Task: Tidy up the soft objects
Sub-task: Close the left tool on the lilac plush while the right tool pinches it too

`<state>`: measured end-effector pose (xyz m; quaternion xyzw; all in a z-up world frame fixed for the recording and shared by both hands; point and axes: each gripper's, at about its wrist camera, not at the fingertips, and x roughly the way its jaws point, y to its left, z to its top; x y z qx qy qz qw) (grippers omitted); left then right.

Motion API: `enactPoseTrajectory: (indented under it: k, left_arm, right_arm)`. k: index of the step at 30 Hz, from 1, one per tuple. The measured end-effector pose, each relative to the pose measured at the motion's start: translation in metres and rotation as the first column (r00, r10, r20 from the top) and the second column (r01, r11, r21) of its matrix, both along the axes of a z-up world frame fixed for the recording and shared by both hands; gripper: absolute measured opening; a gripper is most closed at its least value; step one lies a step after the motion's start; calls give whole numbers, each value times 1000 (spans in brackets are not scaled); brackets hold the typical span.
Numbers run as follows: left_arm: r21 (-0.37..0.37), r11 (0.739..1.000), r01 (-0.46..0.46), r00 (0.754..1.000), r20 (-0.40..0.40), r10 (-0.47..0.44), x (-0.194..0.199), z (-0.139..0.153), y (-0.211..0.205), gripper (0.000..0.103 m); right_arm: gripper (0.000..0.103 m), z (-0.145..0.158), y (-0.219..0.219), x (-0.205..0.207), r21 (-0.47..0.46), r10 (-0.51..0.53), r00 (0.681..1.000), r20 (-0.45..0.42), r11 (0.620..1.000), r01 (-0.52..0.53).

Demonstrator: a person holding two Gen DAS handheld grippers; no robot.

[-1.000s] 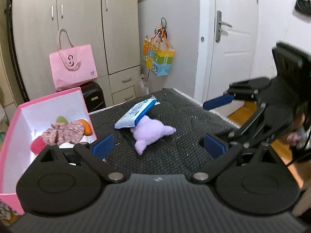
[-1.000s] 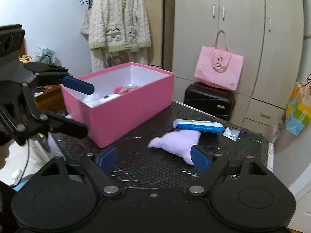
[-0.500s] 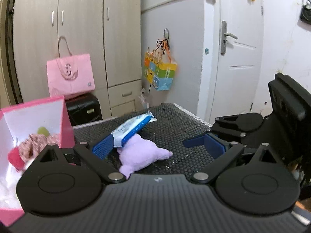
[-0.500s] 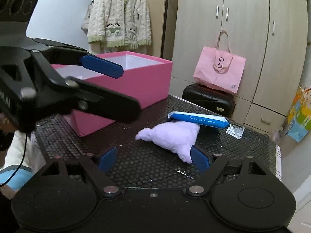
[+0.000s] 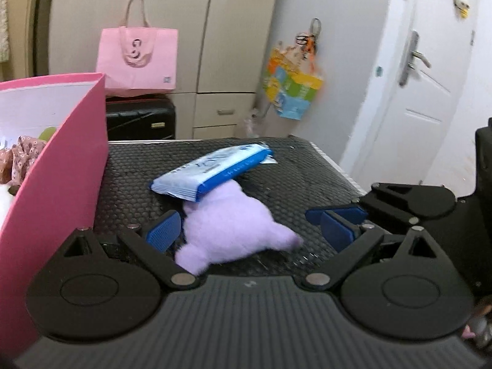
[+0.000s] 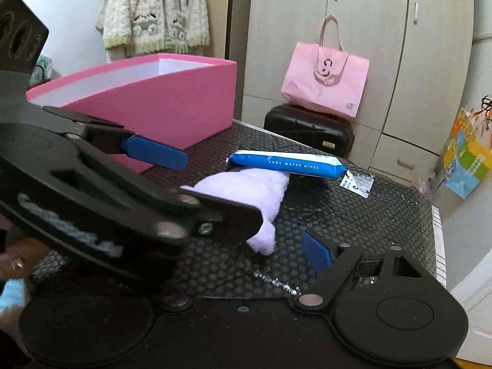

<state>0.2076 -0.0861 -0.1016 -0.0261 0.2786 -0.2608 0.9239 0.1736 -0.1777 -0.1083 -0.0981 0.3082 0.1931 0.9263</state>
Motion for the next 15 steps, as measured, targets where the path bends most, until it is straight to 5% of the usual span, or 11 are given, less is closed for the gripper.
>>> enactPoseTrajectory:
  k: [6,10,15]
  left_arm:
    - [-25,999,-44,996,-80,42,18,-12,1,98]
    - [-10,997,-79,995,-65,78,19,-11,0,97]
    - [-13,996,-83,994,-68,82,18,-13,0,81]
  right_arm:
    - [86,-8,1,21,8,-8,999,-44,1000,8]
    - [86,-11,-1,27,31,10,998,-62,999,-8]
    - [77,-9,-2,27,110,34,997,-75,994,-26]
